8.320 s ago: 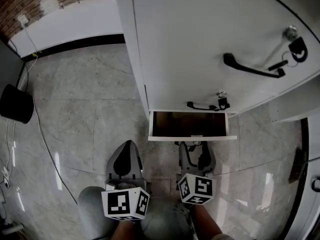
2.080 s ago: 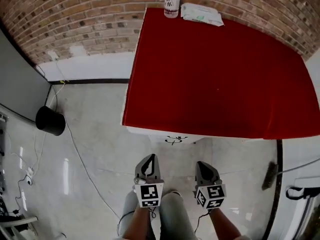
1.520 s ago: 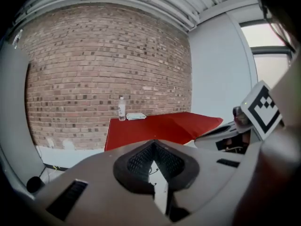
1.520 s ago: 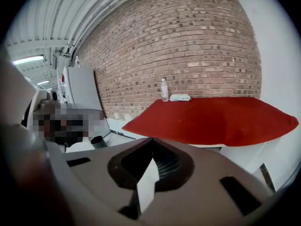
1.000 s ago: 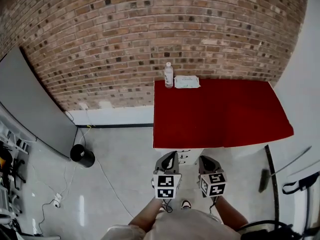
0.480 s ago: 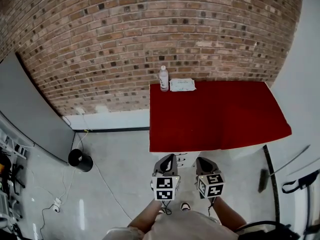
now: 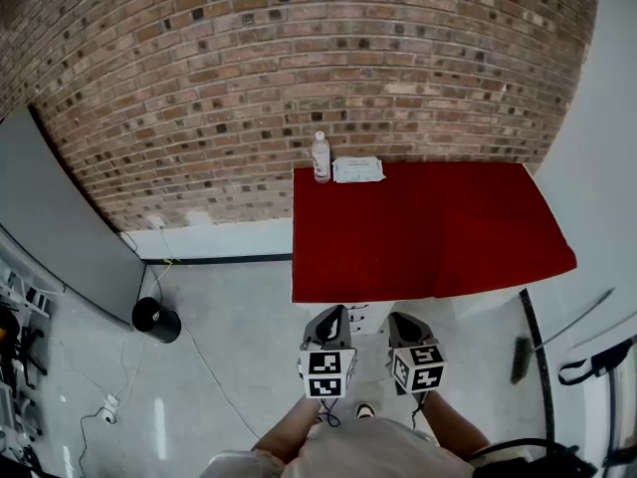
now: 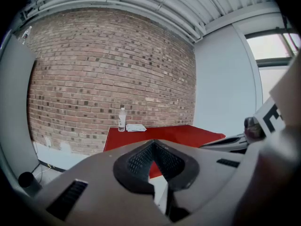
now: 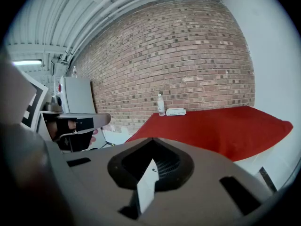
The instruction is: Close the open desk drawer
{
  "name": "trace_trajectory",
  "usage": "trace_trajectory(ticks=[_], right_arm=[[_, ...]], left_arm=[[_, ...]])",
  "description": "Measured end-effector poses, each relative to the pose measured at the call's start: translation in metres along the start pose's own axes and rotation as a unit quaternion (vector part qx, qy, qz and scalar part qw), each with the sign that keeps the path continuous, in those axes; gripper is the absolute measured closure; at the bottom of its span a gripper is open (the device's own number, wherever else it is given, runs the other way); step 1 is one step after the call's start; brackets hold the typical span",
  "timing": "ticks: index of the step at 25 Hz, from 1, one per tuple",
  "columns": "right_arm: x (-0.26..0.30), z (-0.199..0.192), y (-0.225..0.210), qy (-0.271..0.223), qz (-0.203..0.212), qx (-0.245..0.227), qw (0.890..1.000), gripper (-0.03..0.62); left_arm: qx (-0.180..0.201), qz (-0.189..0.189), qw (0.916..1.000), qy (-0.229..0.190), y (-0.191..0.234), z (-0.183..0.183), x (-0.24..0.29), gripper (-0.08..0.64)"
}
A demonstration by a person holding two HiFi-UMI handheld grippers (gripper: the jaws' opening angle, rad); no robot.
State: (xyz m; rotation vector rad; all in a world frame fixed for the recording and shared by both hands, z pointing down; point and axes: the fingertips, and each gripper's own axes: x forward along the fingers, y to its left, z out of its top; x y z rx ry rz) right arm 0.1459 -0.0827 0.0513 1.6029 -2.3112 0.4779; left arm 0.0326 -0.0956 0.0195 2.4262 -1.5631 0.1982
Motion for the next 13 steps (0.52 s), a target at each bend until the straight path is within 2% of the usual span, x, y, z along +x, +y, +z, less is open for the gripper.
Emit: trace_trajectory(ticks=[13], right_arm=[[-0.0022, -0.0008, -0.0028, 0.0, 0.004, -0.003, 1.0, 0.594]], left_arm=[[-0.001, 0.003, 1.0, -0.005, -0.0064, 0.0028, -0.0025, 0.56]])
